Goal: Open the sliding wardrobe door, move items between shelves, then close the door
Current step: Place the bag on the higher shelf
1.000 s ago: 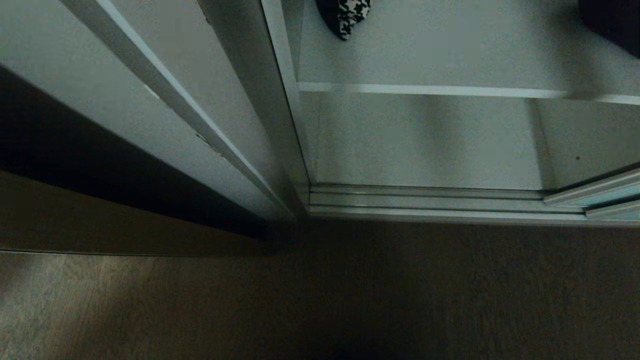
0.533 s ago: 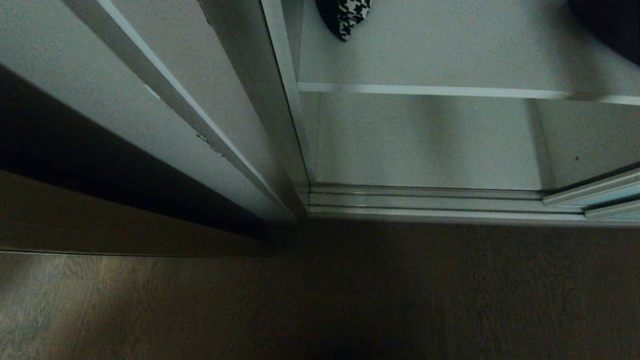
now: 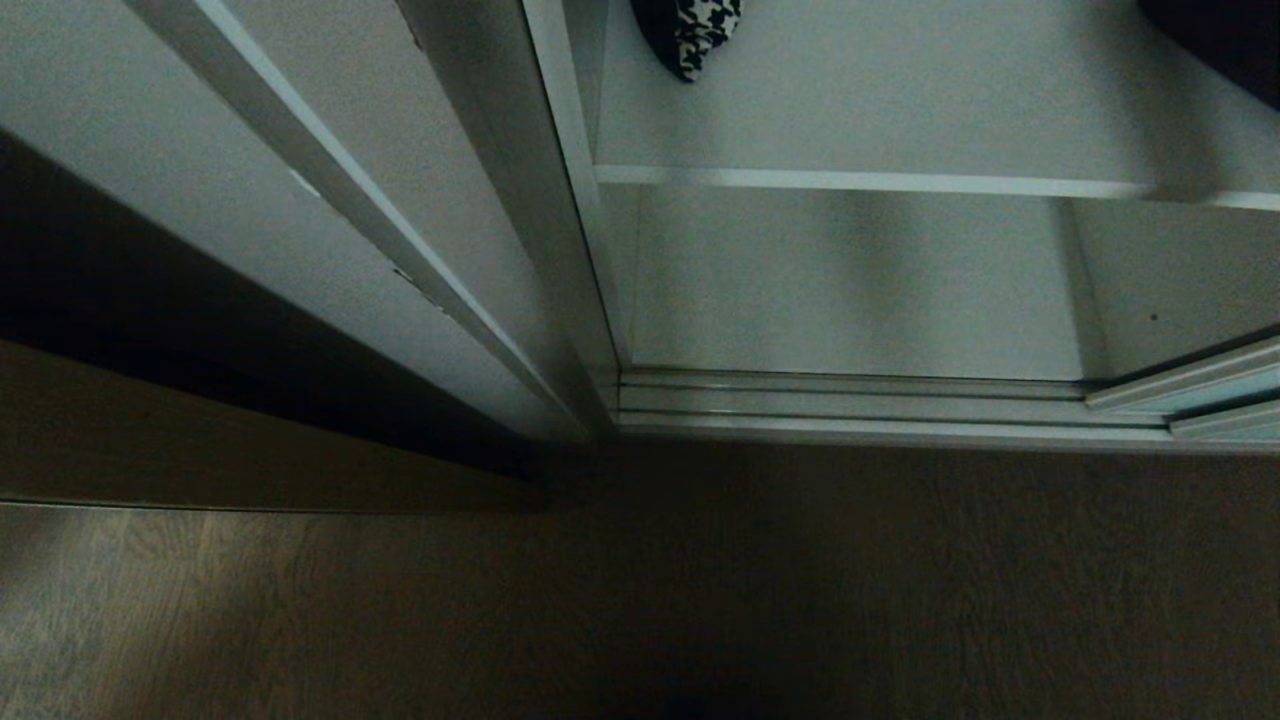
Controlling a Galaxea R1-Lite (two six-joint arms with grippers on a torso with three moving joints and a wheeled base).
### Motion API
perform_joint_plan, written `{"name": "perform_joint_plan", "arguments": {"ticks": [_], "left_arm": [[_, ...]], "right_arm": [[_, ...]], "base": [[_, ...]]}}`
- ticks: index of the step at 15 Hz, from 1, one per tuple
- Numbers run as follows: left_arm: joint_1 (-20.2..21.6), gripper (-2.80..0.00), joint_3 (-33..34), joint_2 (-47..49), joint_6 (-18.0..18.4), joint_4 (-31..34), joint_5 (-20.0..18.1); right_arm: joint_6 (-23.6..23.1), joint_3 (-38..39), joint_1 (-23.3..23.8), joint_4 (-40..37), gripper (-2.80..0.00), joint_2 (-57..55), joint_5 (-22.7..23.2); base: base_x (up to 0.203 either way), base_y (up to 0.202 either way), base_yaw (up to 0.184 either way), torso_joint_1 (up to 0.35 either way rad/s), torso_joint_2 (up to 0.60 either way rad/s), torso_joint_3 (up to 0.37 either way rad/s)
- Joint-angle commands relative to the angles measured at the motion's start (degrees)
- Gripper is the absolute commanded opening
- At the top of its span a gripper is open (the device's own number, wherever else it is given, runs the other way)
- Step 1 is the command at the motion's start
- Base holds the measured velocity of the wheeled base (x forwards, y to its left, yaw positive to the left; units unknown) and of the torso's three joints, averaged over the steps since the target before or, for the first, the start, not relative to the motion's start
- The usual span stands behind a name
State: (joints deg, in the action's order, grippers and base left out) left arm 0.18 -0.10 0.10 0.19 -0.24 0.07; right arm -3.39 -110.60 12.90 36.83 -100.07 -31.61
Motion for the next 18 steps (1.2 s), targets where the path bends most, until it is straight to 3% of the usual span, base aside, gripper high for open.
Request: {"name": "perform_joint_plan", "arguments": {"ticks": [1,2,3,12,15,16,17,18], "left_arm": [[0.08,-2.8,0.01,0.08,-0.02,-0.02,0.01],[0.08,-2.8,0.01,0.08,-0.02,-0.02,0.01],[0.07,-2.8,0.01,0.08,-0.02,-0.02,0.01],[-0.01,-2.8,0.01,0.08,-0.02,-0.02,0.01],[-0.01,-2.8,0.01,0.08,-0.02,-0.02,0.01],[0.01,-2.8,0.01,0.08,-0.02,-0.02,0.01],[-0.01,-2.8,0.01,0.08,-0.02,-0.02,0.01],[0.07,-2.8,-0.02,0.08,-0.02,-0.02,0.01]], "right_arm": [[-0.65,0.12,0.11,4.47,-2.8,-3.45,-2.76],[-0.82,0.05,0.11,5.15,-2.8,-3.63,-4.12],[-0.83,-0.28,0.11,5.41,0.0,-3.88,-4.62],[0.17,1.0,-0.94,5.92,0.0,5.11,-5.47],[-0.66,10.58,-3.12,4.38,0.0,13.63,-3.89],[-1.18,15.59,-3.81,2.85,-1.75,16.61,-2.49],[-1.97,21.12,-4.65,0.84,-2.8,19.59,-0.93],[-2.85,26.43,-5.64,-1.18,-2.8,22.25,0.58]], "base": [[0.0,0.0,0.0,0.0,0.0,0.0],[0.0,0.0,0.0,0.0,0.0,0.0],[0.0,0.0,0.0,0.0,0.0,0.0],[0.0,0.0,0.0,0.0,0.0,0.0],[0.0,0.0,0.0,0.0,0.0,0.0],[0.0,0.0,0.0,0.0,0.0,0.0],[0.0,0.0,0.0,0.0,0.0,0.0],[0.0,0.0,0.0,0.0,0.0,0.0]]}}
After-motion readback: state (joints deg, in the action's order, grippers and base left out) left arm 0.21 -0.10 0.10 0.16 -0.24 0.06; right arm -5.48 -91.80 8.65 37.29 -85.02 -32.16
